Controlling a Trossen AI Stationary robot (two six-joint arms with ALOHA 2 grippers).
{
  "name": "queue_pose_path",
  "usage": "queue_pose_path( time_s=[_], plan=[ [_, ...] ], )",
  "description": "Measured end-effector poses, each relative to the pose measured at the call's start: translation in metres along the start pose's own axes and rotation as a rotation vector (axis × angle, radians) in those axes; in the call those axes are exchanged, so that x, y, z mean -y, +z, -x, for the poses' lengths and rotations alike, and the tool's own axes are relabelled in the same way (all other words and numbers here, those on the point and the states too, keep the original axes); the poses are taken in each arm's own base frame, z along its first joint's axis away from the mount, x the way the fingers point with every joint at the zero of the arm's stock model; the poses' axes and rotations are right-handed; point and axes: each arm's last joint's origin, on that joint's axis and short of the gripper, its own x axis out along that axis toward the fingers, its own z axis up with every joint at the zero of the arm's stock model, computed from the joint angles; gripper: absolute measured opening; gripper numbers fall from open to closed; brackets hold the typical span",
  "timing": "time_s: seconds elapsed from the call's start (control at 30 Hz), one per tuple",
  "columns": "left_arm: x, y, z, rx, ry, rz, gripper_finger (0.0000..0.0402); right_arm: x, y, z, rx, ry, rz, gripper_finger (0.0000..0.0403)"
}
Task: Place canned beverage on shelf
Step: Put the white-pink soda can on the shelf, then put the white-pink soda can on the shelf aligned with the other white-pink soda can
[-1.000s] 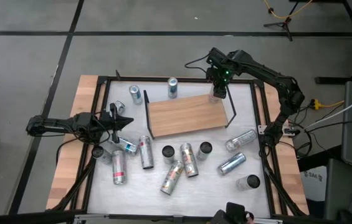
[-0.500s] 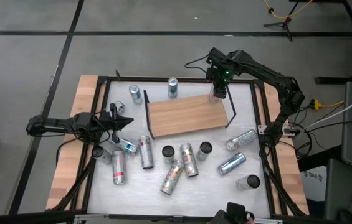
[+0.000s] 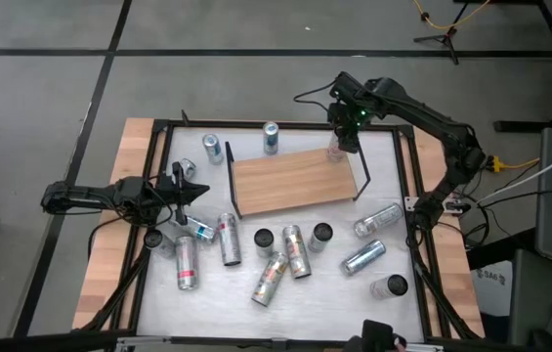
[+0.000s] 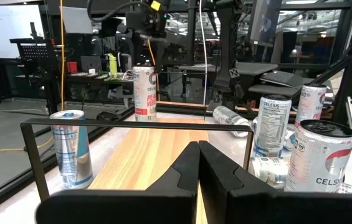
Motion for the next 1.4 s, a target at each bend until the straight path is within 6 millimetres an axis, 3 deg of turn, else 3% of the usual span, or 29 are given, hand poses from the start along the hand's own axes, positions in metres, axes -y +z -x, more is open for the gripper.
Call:
queue_pose_path(
  time_s=[0.37, 0.57, 0.77, 0.93, 1.17, 1.4],
  plan=[
    [0.0, 0.0, 0.0, 0.0, 0.0, 0.0, 0.0002, -0.009, -0.025, 0.054, 0.143, -0.072, -0.043, 0.0326],
    [0.0, 0.0, 0.0, 0.0, 0.0, 0.0, 0.0002, -0.029, -0.051, 0.092, 0.248, -0.008, -0.135, 0.0326],
    [0.0, 0.0, 0.0, 0.0, 0.0, 0.0, 0.0002, -0.076, -0.071, 0.128, 0.369, 0.178, -0.177, 0.0326],
    [0.0, 0.0, 0.0, 0.0, 0.0, 0.0, 0.0002, -0.126, -0.08, 0.147, 0.389, 0.328, -0.193, 0.0326],
    [0.001, 0.0, 0.0, -0.001, -0.019, 0.003, 0.0002, -0.191, -0.096, 0.158, 0.343, 0.323, -0.196, 0.0326],
    [0.002, 0.0, 0.0, 0.003, -0.06, 0.008, 0.0002, -0.237, -0.117, 0.164, 0.301, 0.351, -0.251, 0.0326]
  ],
)
